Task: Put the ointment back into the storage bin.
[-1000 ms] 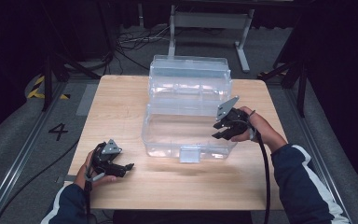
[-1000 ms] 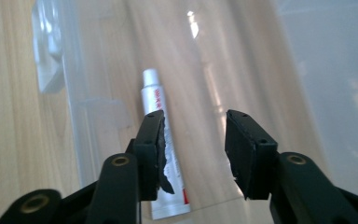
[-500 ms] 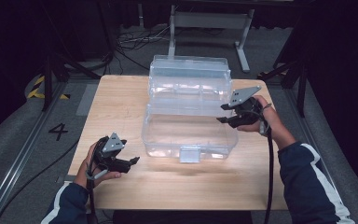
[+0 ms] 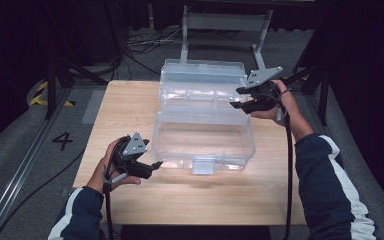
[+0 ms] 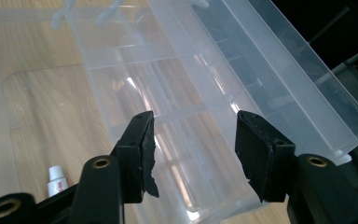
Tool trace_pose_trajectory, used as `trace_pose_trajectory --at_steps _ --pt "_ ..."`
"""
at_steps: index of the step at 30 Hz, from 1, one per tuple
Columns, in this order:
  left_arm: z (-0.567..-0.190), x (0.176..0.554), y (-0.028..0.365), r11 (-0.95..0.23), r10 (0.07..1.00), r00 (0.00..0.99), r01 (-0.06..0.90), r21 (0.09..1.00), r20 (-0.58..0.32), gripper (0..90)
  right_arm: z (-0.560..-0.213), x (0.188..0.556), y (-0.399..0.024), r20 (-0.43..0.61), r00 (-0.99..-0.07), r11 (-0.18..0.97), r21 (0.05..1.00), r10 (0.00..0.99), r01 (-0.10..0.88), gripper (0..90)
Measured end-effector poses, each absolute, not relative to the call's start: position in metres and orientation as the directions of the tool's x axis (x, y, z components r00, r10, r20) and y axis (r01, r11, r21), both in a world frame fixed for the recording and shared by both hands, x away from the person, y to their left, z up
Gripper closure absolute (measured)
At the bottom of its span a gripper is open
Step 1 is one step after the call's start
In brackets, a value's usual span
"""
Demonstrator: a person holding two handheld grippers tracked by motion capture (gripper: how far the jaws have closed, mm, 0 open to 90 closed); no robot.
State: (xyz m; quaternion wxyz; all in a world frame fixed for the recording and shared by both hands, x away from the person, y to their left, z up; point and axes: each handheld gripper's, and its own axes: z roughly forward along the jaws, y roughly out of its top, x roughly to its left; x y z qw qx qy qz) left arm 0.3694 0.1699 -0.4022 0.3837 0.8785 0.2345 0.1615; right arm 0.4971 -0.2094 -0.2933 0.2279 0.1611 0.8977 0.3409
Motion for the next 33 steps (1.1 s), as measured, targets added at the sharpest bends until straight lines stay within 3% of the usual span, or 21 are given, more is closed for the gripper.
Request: trace_pose_trajectory --at_steps 11,23,28,29,33 --pt "-0.401 0.387 0.136 -0.669 0.481 0.864 0.255 0.698 0.146 29.6 -0.295 0.528 -0.195 -0.312 -0.828 0.743 0.646 0.466 0.175 48.4" --pt "-0.415 0.404 0.117 -0.721 0.414 0.906 0.268 0.639 0.087 39.2 -0.307 0.555 -0.185 -0.301 -0.841 0.8 0.554 0.45 0.23 55.5" --pt "-0.418 0.407 0.112 -0.763 0.375 0.923 0.25 0.596 0.092 52.5 -0.314 0.559 -0.179 -0.292 -0.858 0.826 0.515 0.422 0.23 57.8" --pt "-0.419 0.406 0.11 -0.785 0.351 0.931 0.234 0.574 0.1 52.5 -0.314 0.559 -0.177 -0.292 -0.86 0.826 0.517 0.418 0.225 61.1" --pt "-0.419 0.406 0.104 -0.825 0.308 0.946 0.21 0.525 0.105 67.8 -0.311 0.556 -0.166 -0.302 -0.876 0.843 0.504 0.375 0.188 71.8"
